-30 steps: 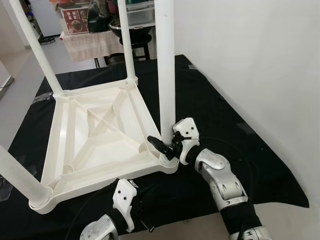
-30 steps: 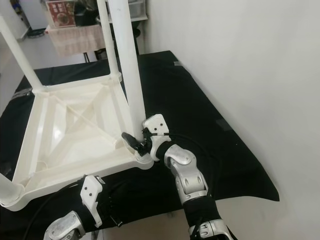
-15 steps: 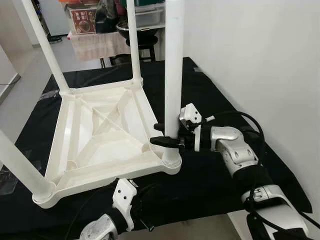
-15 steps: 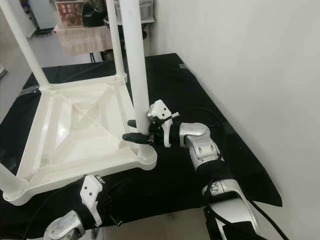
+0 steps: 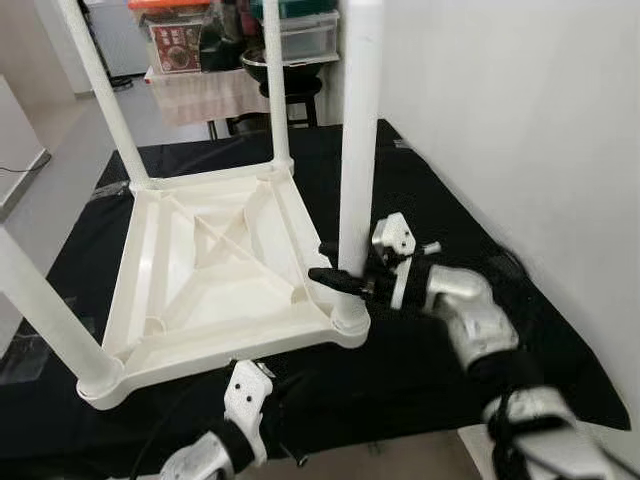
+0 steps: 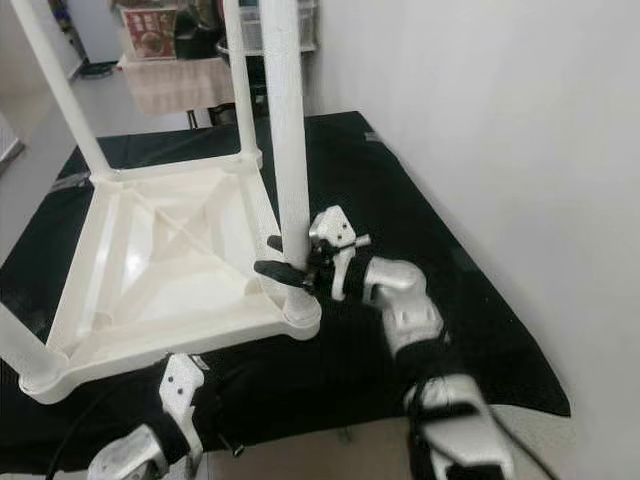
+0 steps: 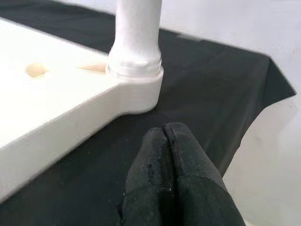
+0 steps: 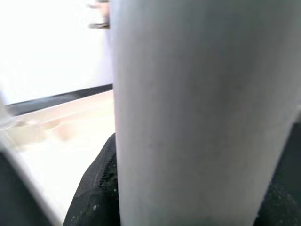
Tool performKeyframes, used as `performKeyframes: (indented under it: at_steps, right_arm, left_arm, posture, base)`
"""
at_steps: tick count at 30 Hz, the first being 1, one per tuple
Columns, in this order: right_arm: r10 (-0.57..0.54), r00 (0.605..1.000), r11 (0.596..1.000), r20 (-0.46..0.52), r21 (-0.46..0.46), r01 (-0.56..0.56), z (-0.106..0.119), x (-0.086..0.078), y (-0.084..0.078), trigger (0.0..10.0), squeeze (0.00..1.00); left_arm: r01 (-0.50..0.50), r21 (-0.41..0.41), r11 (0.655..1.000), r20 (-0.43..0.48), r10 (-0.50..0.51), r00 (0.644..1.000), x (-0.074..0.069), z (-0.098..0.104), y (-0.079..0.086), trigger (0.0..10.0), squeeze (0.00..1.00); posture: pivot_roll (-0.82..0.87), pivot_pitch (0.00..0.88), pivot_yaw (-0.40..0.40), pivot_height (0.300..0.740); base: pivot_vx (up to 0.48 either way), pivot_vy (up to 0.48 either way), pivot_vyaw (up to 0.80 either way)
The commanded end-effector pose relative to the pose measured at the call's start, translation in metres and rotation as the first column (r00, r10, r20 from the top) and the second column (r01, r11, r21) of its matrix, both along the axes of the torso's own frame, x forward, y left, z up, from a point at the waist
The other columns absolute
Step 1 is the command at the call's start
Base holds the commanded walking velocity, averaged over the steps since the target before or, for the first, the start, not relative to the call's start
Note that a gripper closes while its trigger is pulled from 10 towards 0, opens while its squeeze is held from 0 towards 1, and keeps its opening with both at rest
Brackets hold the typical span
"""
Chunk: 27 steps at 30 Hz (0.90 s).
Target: Building children table
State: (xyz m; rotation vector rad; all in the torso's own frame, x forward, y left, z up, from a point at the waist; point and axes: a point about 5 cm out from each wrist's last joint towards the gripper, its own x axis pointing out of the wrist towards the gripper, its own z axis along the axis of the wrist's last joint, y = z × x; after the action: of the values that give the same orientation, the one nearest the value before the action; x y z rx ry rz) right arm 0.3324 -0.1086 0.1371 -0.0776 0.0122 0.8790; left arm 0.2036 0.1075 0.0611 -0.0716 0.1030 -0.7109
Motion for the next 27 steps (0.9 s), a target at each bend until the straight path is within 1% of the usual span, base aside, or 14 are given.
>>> performKeyframes:
  at_steps: [1, 2, 3, 7, 9, 12, 13, 17, 18, 20, 24, 25, 26, 27]
  right_arm:
    - [-0.427, 0.874, 0.902, -0.232, -0.167, 0.397, -0.069, -0.035, 0.007, 0.0, 0.0]
    - [-0.427, 0.874, 0.902, -0.232, -0.167, 0.397, -0.069, -0.035, 0.007, 0.0, 0.0]
    - [-0.515, 0.812, 0.857, -0.274, -0.158, 0.491, -0.079, -0.054, 0.027, 0.0, 0.0]
    - [-0.496, 0.829, 0.868, -0.258, -0.137, 0.477, -0.075, -0.052, 0.032, 0.0, 0.0]
    - [-0.485, 0.856, 0.873, -0.177, -0.154, 0.463, -0.066, -0.039, 0.029, 0.0, 0.0]
    - [-0.505, 0.854, 0.858, -0.125, -0.182, 0.481, -0.061, -0.028, 0.023, 0.0, 0.0]
    - [-0.518, 0.848, 0.849, -0.113, -0.192, 0.493, -0.061, -0.025, 0.022, 10.0, 0.0]
    - [-0.535, 0.838, 0.839, -0.109, -0.186, 0.511, -0.057, -0.02, 0.019, 10.0, 0.0]
    - [-0.468, 0.878, 0.883, -0.102, -0.1, 0.459, -0.039, -0.016, 0.023, 10.0, 1.0]
    - [-0.468, 0.878, 0.883, -0.102, -0.1, 0.459, -0.039, -0.016, 0.023, 10.0, 1.0]
    - [-0.345, 0.936, 0.939, -0.07, -0.027, 0.344, -0.021, -0.014, 0.028, 10.0, 1.0]
    - [-0.27, 0.962, 0.963, -0.05, -0.001, 0.27, -0.013, -0.014, 0.027, 10.0, 0.71]
    - [-0.199, 0.98, 0.98, -0.03, -0.004, 0.199, -0.009, -0.014, 0.022, 10.0, 0.0]
    - [-0.154, 0.988, 0.988, -0.015, -0.016, 0.154, -0.007, -0.013, 0.017, 10.0, 0.0]
  left_arm:
    - [0.003, 0.007, 1.0, -0.007, -0.003, 1.0, -0.001, 0.0, 0.006, 10.0, 0.0]
    - [0.003, 0.007, 1.0, -0.007, -0.003, 1.0, -0.001, 0.0, 0.006, 10.0, 0.0]
    - [0.011, 0.012, 1.0, -0.012, -0.01, 1.0, -0.001, 0.0, 0.008, 10.0, 0.0]
    - [0.013, 0.013, 1.0, -0.013, -0.013, 1.0, 0.0, 0.0, 0.008, 10.0, 0.0]
    - [0.018, 0.013, 1.0, -0.015, -0.018, 1.0, 0.001, -0.001, 0.007, 10.0, 0.0]
    - [0.012, 0.012, 1.0, -0.009, -0.011, 1.0, 0.003, 0.0, 0.006, 10.0, 0.0]
    - [0.008, 0.012, 1.0, -0.007, -0.008, 1.0, 0.003, 0.0, 0.006, 10.0, 0.0]
    - [0.004, 0.011, 1.0, -0.005, -0.004, 1.0, 0.004, 0.0, 0.004, 10.0, 0.0]
    - [0.005, 0.008, 1.0, -0.006, -0.005, 1.0, 0.004, 0.0, 0.004, 10.0, 0.0]
    - [0.005, 0.008, 1.0, -0.006, -0.005, 1.0, 0.004, 0.0, 0.004, 10.0, 0.0]
    - [0.006, 0.008, 1.0, -0.007, -0.006, 1.0, 0.004, -0.001, 0.003, 10.0, 0.0]
    - [0.004, 0.011, 1.0, -0.004, -0.004, 1.0, 0.004, -0.001, 0.003, 10.0, 0.0]
    - [-0.004, 0.02, 1.0, 0.001, 0.004, 1.0, 0.004, 0.0, 0.004, 10.0, 0.0]
    - [-0.012, 0.027, 1.0, 0.007, 0.012, 1.0, 0.004, 0.0, 0.004, 10.0, 0.0]
  posture:
    - [0.0, 0.0, 0.03, 0.74]
    - [0.0, 0.0, 0.03, 0.74]
    - [-0.01, 0.0, 0.045, 0.74]
    - [0.0, 0.0, 0.042, 0.74]
    - [0.0, 0.0, 0.032, 0.74]
    - [0.0, 0.0, 0.03, 0.74]
    - [0.0, 0.0, 0.03, 0.74]
    - [0.0, 0.0, 0.027, 0.74]
    - [0.01, 0.0, 0.029, 0.74]
    - [0.01, 0.0, 0.029, 0.74]
    - [0.0, 0.0, 0.027, 0.74]
    - [0.01, 0.0, 0.026, 0.74]
    - [0.01, 0.0, 0.025, 0.74]
    - [0.01, 0.0, 0.025, 0.74]
  base:
    - [0.0, 0.0, 0.0]
    - [0.0, 0.0, 0.0]
    - [0.0, 0.0, 0.0]
    - [0.0, 0.0, 0.0]
    - [0.0, 0.0, 0.0]
    - [0.0, 0.0, 0.0]
    - [0.0, 0.0, 0.0]
    - [0.0, 0.0, 0.0]
    - [0.0, 0.0, 0.0]
    - [0.0, 0.0, 0.0]
    - [0.0, 0.0, 0.0]
    - [0.0, 0.0, 0.0]
    - [0.0, 0.0, 0.0]
    - [0.0, 0.0, 0.0]
